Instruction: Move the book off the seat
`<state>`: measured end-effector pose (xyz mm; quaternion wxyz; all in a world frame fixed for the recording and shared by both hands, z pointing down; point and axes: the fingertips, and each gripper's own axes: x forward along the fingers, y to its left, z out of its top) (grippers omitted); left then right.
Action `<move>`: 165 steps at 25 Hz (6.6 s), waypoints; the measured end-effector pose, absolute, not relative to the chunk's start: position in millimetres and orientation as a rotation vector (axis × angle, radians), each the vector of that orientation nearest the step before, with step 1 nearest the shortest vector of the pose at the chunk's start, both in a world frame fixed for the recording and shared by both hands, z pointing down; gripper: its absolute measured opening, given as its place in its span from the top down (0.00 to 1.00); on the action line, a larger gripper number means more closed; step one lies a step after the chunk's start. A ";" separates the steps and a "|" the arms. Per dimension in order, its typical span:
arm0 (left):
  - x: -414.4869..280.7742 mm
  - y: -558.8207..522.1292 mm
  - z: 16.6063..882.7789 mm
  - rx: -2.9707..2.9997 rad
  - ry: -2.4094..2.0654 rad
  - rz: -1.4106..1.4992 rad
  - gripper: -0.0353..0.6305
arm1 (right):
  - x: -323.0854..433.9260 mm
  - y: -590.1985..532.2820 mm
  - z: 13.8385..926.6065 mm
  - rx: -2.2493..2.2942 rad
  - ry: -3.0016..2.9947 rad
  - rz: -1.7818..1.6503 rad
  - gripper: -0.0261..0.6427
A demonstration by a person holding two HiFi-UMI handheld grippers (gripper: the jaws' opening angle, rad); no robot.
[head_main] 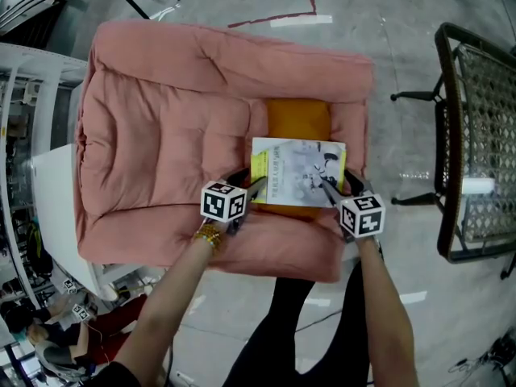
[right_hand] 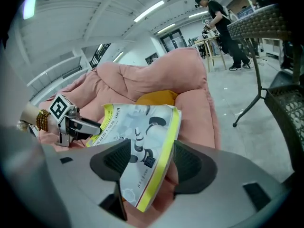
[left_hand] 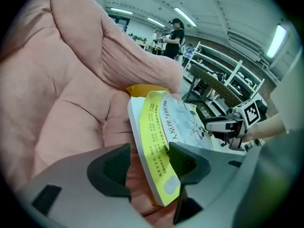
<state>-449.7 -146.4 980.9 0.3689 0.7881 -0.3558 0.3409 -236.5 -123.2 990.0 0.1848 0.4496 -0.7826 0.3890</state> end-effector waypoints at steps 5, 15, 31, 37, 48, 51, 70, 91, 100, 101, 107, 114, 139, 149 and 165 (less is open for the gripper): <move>-443.2 -144.3 981.1 2.039 -0.851 0.865 0.59 | -228.2 -118.2 1000.0 1.258 -2.194 1.154 0.55; -443.4 -147.0 990.0 2.017 -0.804 0.818 0.54 | -241.3 -117.2 1014.5 1.142 -2.240 1.235 0.55; -433.8 -144.4 1001.4 1.944 -0.692 0.709 0.51 | -250.4 -118.6 1031.0 1.000 -2.281 1.494 0.53; -431.7 -147.5 1002.7 1.919 -0.754 0.723 0.53 | -253.3 -121.7 1022.9 1.058 -2.284 1.579 0.55; -436.9 -152.5 983.8 1.916 -0.916 0.763 0.67 | -251.4 -123.5 1000.6 1.064 -2.226 1.513 0.66; -435.5 -153.0 979.3 1.915 -0.931 0.780 0.68 | -249.0 -123.5 994.4 1.063 -2.208 1.480 0.69; -423.2 -165.9 943.1 1.911 -1.042 0.825 0.69 | -238.6 -144.0 946.3 1.091 -2.171 1.363 0.76; -418.4 -175.9 909.1 1.902 -1.103 0.812 0.70 | -234.2 -159.6 905.3 1.114 -2.125 1.296 0.77; -414.1 -175.4 867.2 1.912 -1.094 0.800 0.70 | -229.8 -158.6 862.2 1.110 -2.136 1.276 0.78; -414.2 -175.9 861.7 1.915 -1.094 0.800 0.70 | -230.2 -158.8 856.6 1.110 -2.139 1.275 0.78; -413.1 -177.3 827.4 1.931 -1.089 0.798 0.70 | -229.5 -158.0 822.2 1.127 -2.146 1.262 0.78; -418.0 -167.9 788.4 1.936 -1.087 0.804 0.70 | -233.9 -147.8 784.5 1.132 -2.132 1.264 0.78; -425.7 -159.3 655.5 1.935 -1.115 0.771 0.70 | -241.9 -144.5 646.2 1.167 -2.093 1.197 0.77; -420.1 -162.1 627.1 1.959 -1.120 0.778 0.70 | -236.6 -144.5 619.7 1.198 -2.103 1.182 0.77; -421.3 -167.4 617.4 1.955 -1.129 0.742 0.70 | -237.2 -154.3 606.4 1.185 -2.098 1.153 0.77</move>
